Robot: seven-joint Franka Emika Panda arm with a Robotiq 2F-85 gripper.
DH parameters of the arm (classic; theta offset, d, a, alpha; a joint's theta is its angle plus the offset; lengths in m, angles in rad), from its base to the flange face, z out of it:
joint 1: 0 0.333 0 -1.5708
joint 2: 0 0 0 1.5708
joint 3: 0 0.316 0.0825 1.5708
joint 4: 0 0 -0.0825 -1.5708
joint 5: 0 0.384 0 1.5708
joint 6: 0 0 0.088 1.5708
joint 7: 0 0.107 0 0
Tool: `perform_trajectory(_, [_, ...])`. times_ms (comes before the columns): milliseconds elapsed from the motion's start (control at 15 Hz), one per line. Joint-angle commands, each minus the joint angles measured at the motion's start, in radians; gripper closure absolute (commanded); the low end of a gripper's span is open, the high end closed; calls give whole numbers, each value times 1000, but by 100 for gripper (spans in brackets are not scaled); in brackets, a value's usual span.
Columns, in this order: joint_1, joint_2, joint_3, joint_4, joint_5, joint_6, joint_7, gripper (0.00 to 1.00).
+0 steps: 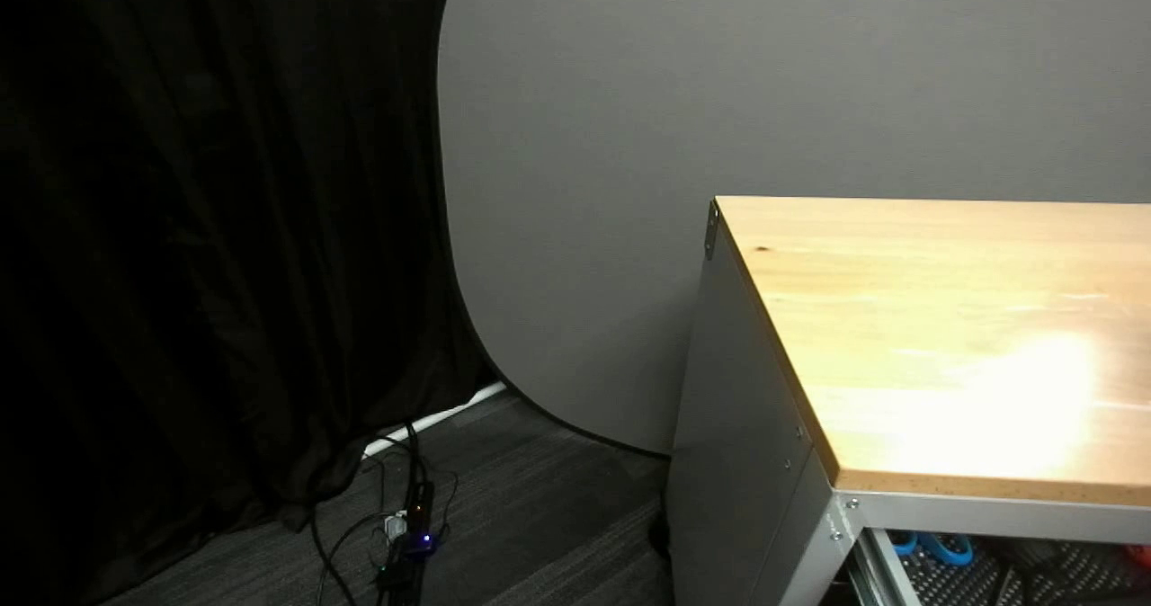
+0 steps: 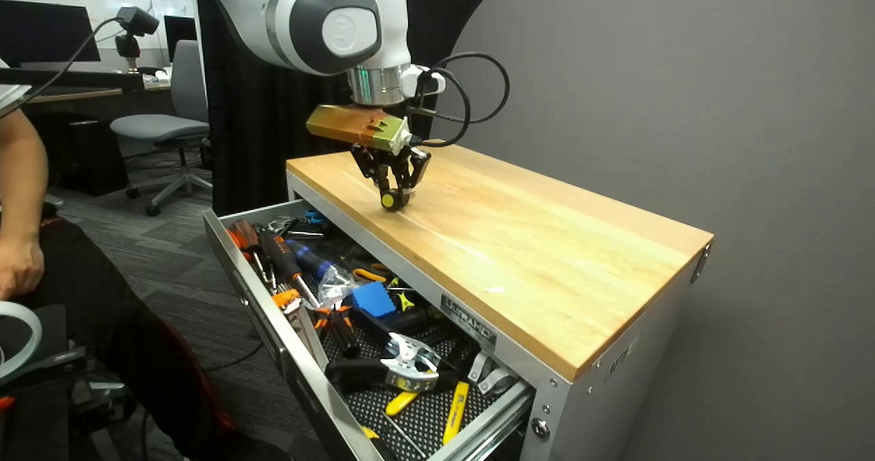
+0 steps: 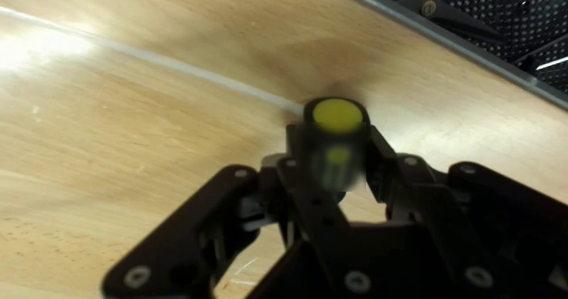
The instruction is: Put the screwdriver in the drawer then close the drawer
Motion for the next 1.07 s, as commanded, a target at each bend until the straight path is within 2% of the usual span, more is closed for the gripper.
perform_trajectory(0, [-55,-94,51,-55,40,-180,-120,83])
perform_trajectory(200, [-58,-167,42,-94,32,-333,-178,83])
perform_trajectory(333, [-58,-207,29,-130,26,-394,-188,83])
perform_trajectory(600, [-58,-272,6,-219,37,-405,-186,83])
perform_trajectory(1000, [-53,-285,-6,-300,99,-305,-190,83])
